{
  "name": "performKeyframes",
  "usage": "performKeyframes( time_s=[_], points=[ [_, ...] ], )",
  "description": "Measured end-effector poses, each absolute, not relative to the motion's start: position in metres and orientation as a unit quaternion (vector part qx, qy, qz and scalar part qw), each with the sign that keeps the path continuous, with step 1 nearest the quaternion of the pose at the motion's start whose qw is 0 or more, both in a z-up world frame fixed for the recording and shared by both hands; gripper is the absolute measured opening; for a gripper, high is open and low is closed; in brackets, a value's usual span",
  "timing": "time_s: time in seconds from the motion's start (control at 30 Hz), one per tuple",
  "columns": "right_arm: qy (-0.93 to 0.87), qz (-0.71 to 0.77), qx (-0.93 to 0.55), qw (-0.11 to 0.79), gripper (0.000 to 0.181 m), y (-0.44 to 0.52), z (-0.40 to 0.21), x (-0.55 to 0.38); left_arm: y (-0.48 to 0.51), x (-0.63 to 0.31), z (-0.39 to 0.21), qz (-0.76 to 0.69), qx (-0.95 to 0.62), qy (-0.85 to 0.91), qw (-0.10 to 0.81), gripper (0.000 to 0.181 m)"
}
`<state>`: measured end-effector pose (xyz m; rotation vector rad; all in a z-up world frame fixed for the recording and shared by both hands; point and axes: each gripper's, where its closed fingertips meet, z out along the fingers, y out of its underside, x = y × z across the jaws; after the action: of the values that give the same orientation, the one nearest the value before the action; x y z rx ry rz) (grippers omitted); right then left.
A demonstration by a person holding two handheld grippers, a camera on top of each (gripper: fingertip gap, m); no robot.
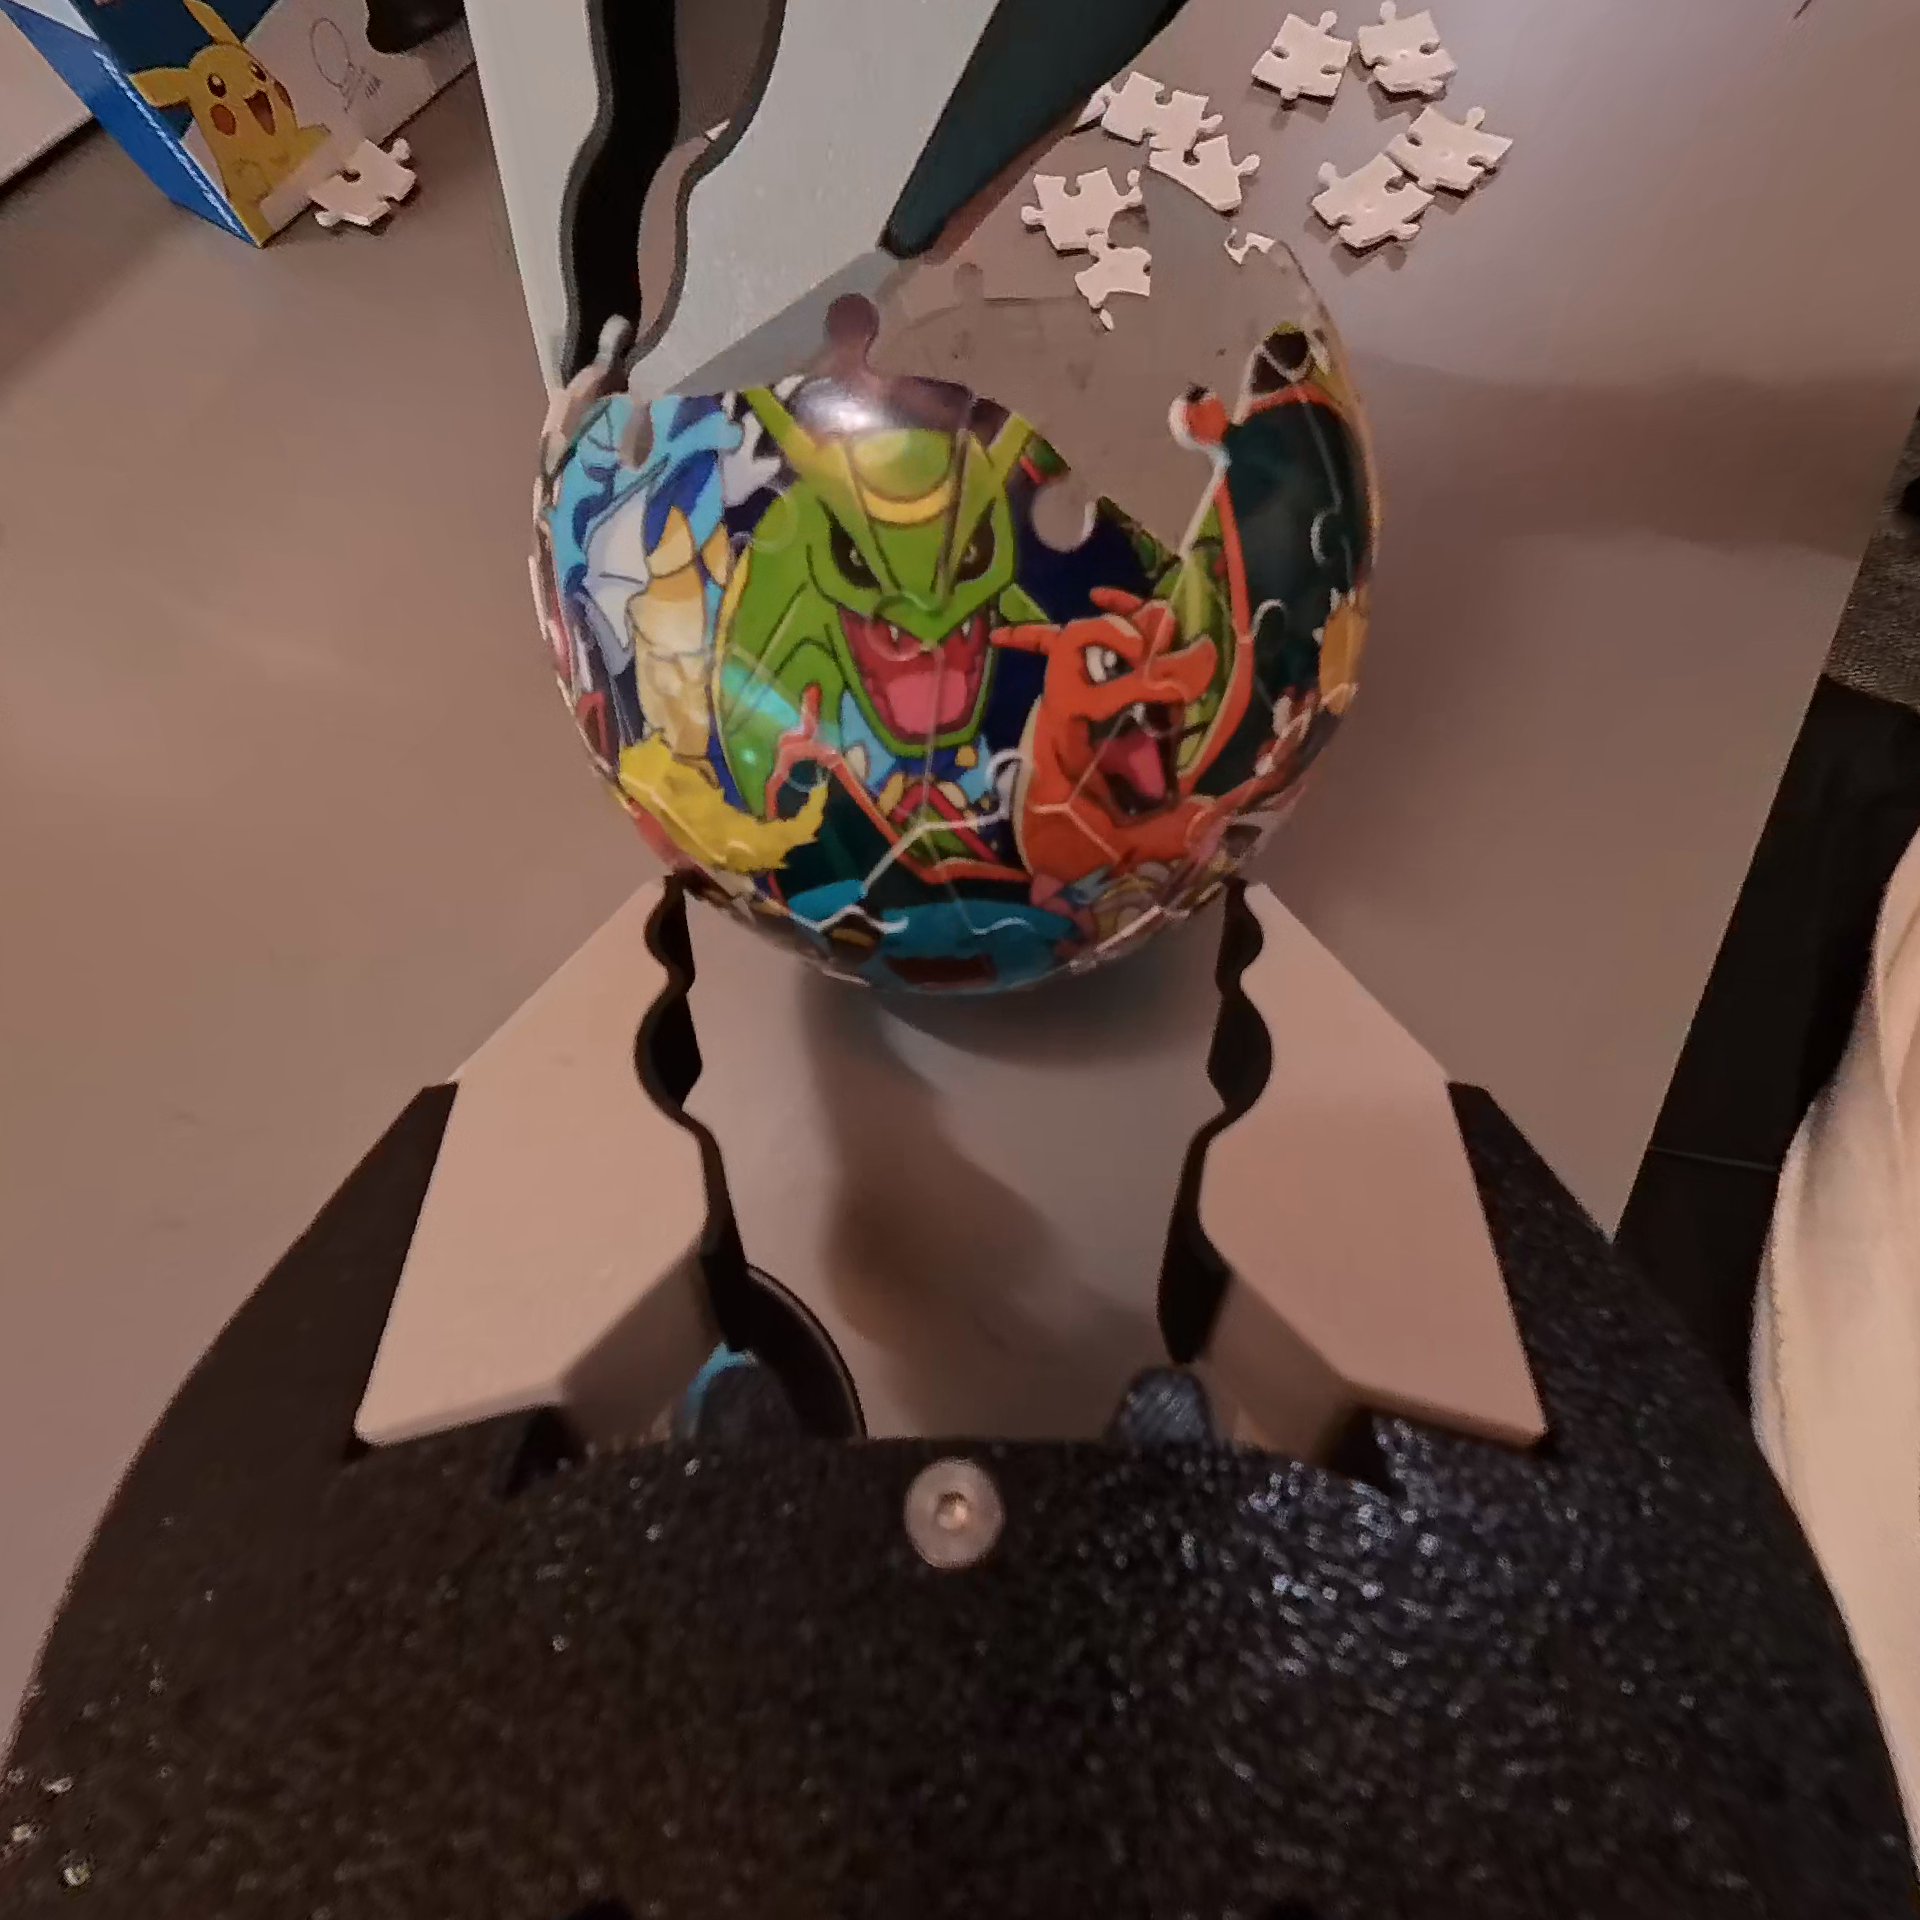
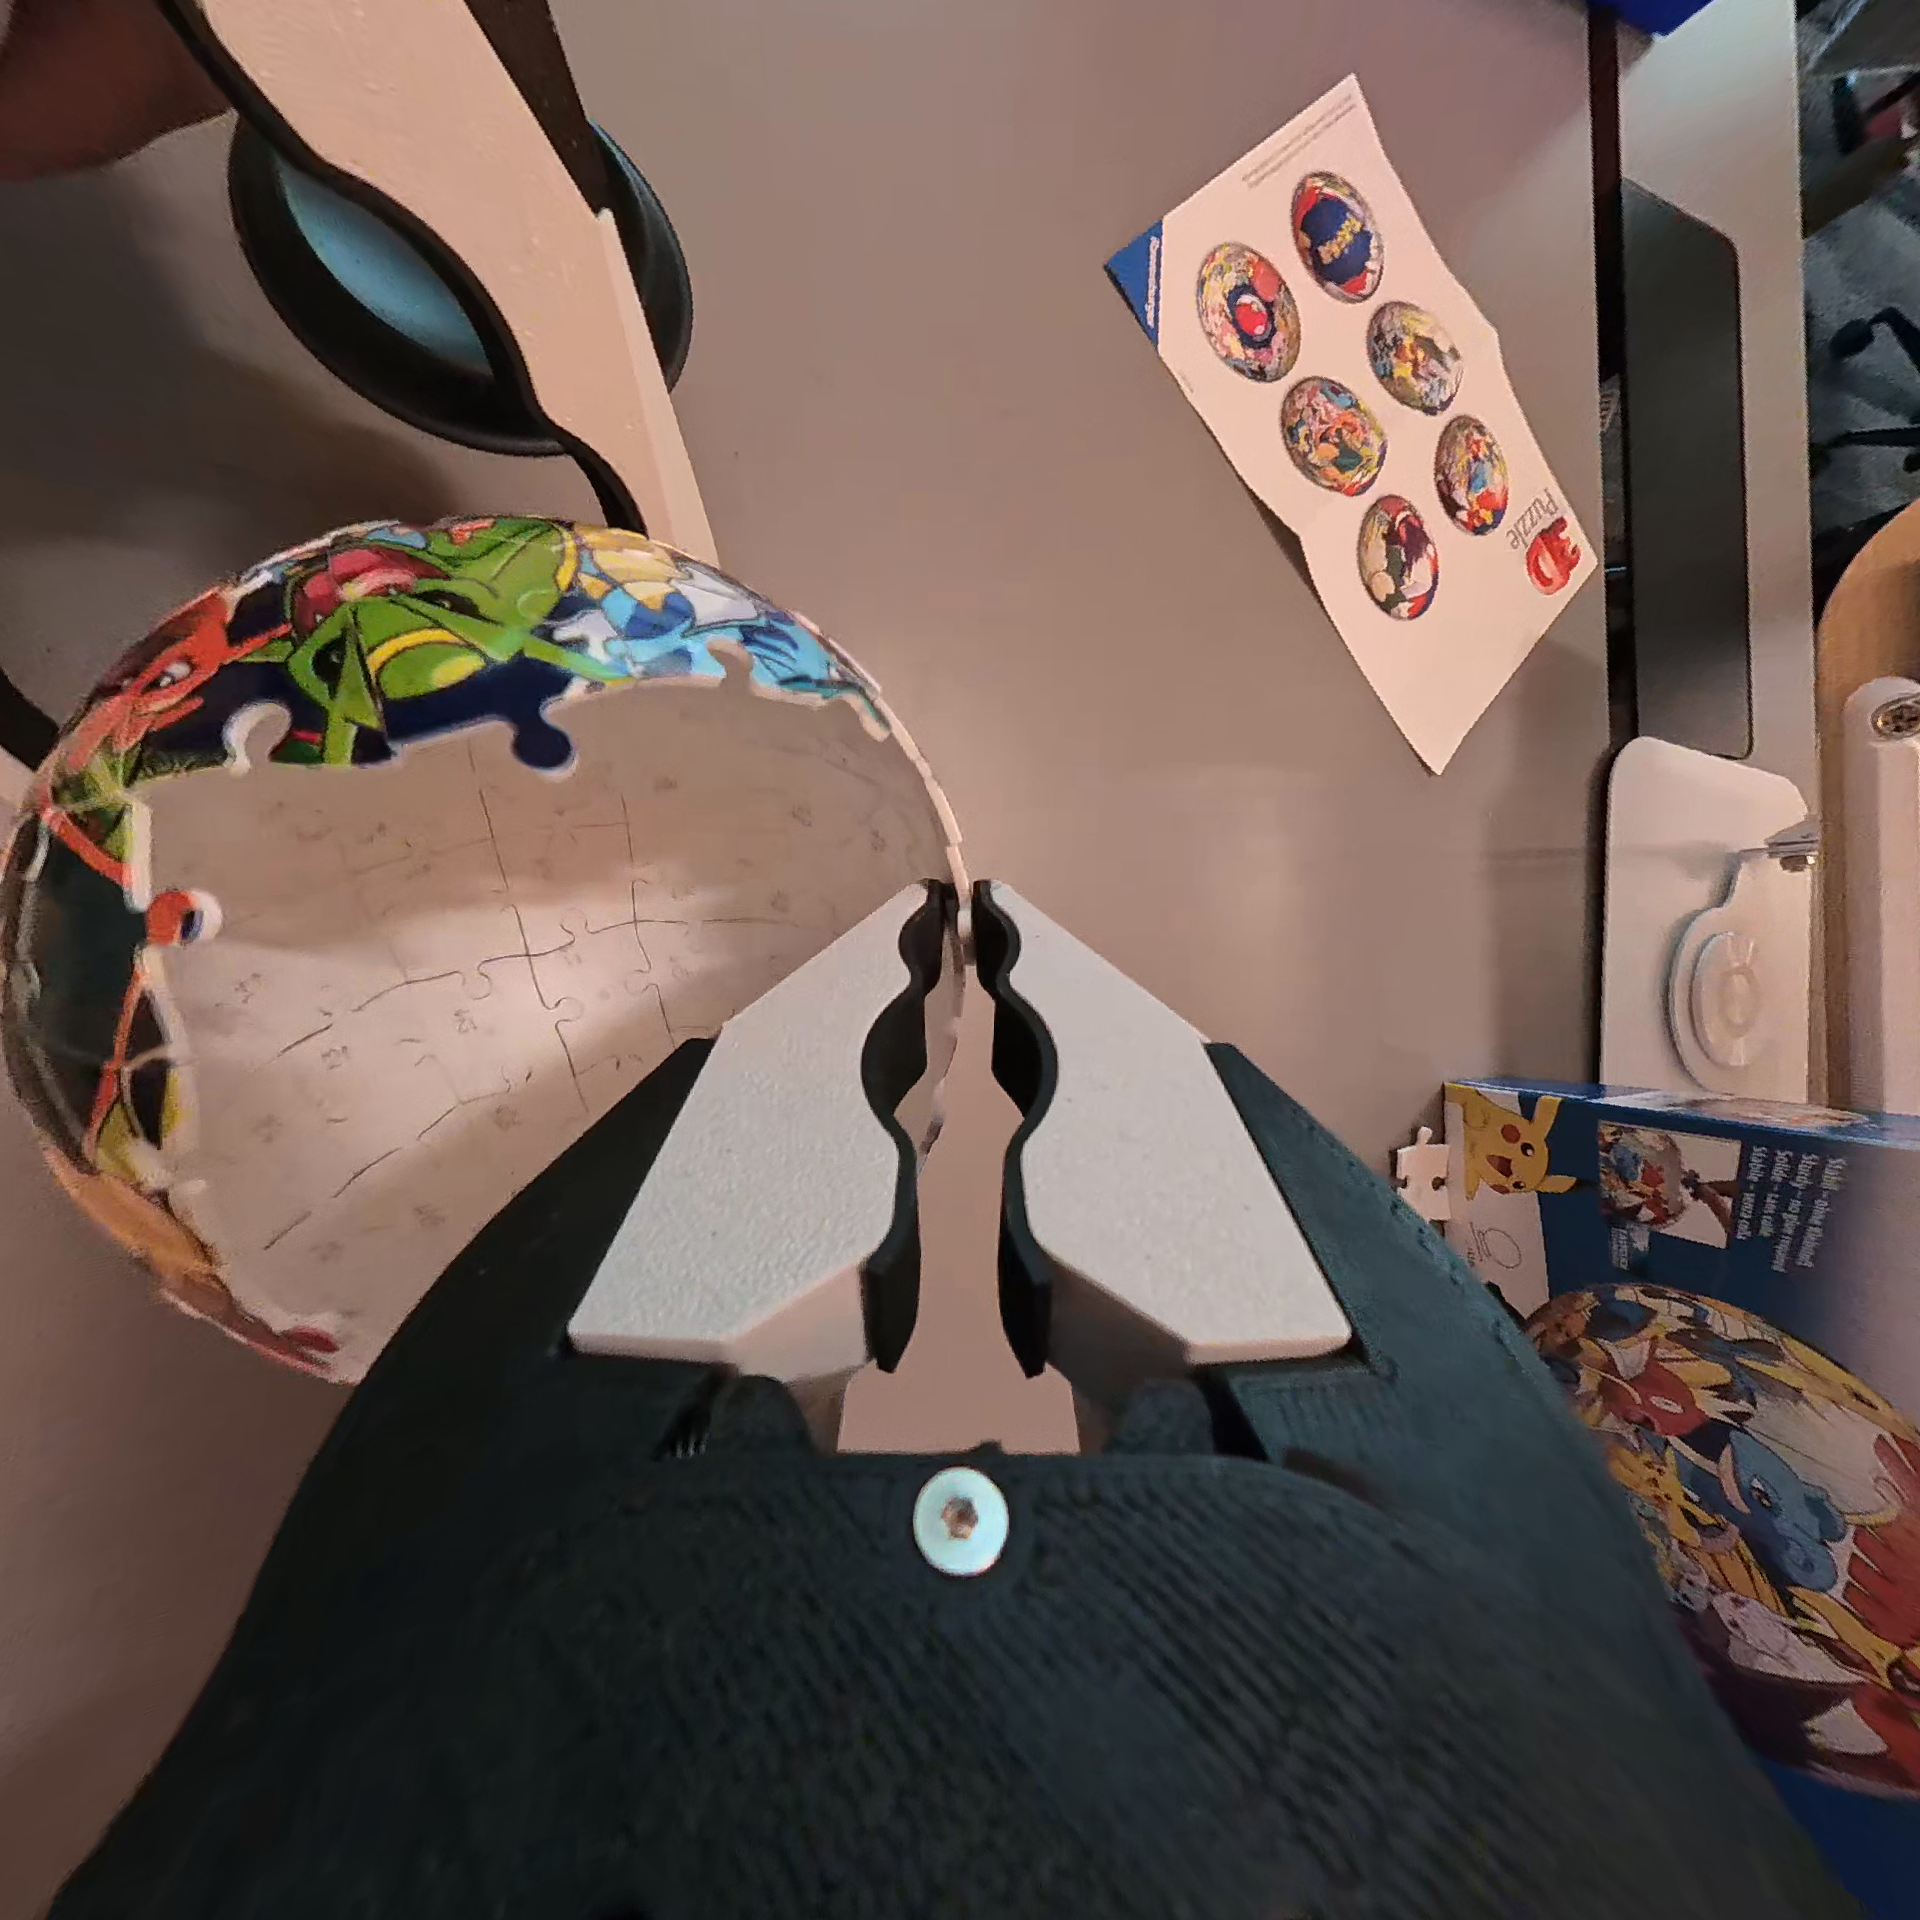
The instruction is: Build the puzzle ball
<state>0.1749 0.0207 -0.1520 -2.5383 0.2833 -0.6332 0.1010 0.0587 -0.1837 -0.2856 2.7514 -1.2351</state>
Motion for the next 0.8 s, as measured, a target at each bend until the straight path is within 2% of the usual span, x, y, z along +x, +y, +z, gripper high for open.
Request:
performKeyframes(
  time_s=[0.3,0.37,0.43,0.67,0.8],
  points=[
    [0.093,-0.255,-0.926,0.263,0.004,0.023,-0.149,0.179,0.06,0.103,-0.184,-0.408,-0.094,0.906,0.062,0.098],
    [0.093,-0.268,-0.925,0.251,0.025,0.02,-0.15,0.181,0.06,0.103,-0.184,-0.407,-0.094,0.906,0.062,0.097],
    [0.091,-0.259,-0.93,0.245,0.036,0.018,-0.152,0.177,0.06,0.102,-0.184,-0.407,-0.091,0.907,0.062,0.096],
    [0.105,-0.243,-0.928,0.261,0.038,0.014,-0.148,0.172,0.06,0.101,-0.185,-0.404,-0.091,0.908,0.06,0.096],
    [0.127,-0.23,-0.931,0.253,0.024,0.01,-0.153,0.177,0.06,0.101,-0.186,-0.402,-0.09,0.909,0.061,0.096]
  ],
)
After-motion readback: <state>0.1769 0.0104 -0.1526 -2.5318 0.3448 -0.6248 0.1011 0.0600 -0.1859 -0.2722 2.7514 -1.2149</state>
